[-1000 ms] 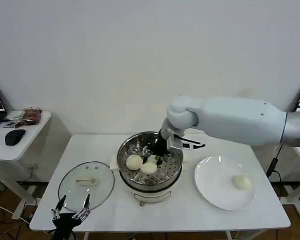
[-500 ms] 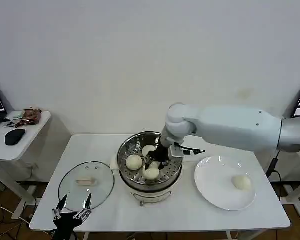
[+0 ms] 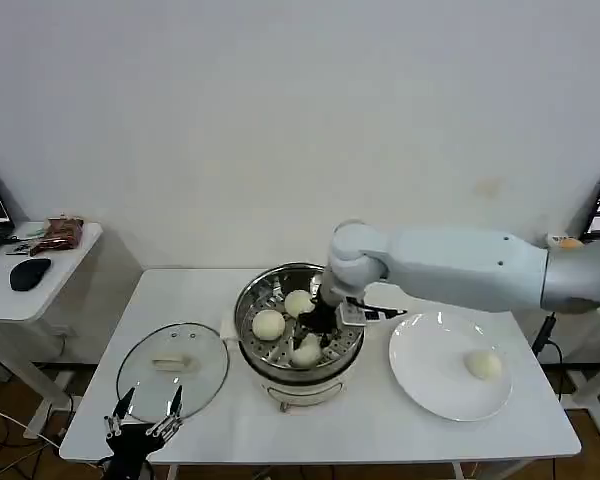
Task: Take steamed baozi put them in steamer then cover it.
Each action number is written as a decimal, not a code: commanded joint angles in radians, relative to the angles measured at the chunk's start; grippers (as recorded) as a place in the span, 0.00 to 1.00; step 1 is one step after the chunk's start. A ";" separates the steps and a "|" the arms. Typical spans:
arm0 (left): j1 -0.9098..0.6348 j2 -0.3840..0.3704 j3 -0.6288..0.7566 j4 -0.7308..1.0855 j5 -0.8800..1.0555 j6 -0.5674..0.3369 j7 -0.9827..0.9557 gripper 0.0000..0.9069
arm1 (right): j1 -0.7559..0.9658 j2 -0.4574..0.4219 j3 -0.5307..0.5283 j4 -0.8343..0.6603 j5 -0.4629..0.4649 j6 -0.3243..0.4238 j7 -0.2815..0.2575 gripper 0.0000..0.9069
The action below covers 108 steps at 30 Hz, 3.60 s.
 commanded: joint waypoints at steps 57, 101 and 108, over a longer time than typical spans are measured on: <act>-0.007 -0.001 0.003 0.002 -0.001 0.007 -0.001 1.00 | 0.031 -0.710 -0.097 -0.086 0.329 -0.431 -0.151 1.00; -0.007 -0.010 -0.006 -0.005 -0.003 0.012 -0.003 1.00 | -0.433 -0.557 0.292 -0.466 0.240 -0.370 -0.130 1.00; -0.005 -0.011 -0.007 -0.008 -0.003 0.011 -0.003 1.00 | -0.439 -0.530 0.295 -0.486 0.269 -0.386 -0.130 1.00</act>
